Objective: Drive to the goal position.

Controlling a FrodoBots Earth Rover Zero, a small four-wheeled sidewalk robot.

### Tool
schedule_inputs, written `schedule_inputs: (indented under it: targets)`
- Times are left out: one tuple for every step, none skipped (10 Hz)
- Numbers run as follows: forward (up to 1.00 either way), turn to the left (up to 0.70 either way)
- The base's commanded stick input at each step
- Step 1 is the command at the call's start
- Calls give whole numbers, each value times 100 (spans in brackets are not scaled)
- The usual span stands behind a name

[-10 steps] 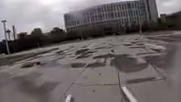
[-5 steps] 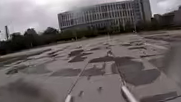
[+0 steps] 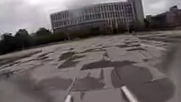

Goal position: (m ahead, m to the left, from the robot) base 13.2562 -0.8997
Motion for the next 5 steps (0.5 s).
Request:
schedule_inputs:
  targets:
    - [100,-27]
    - [100,-27]
    - [100,-27]
    - [100,-27]
    - [100,-27]
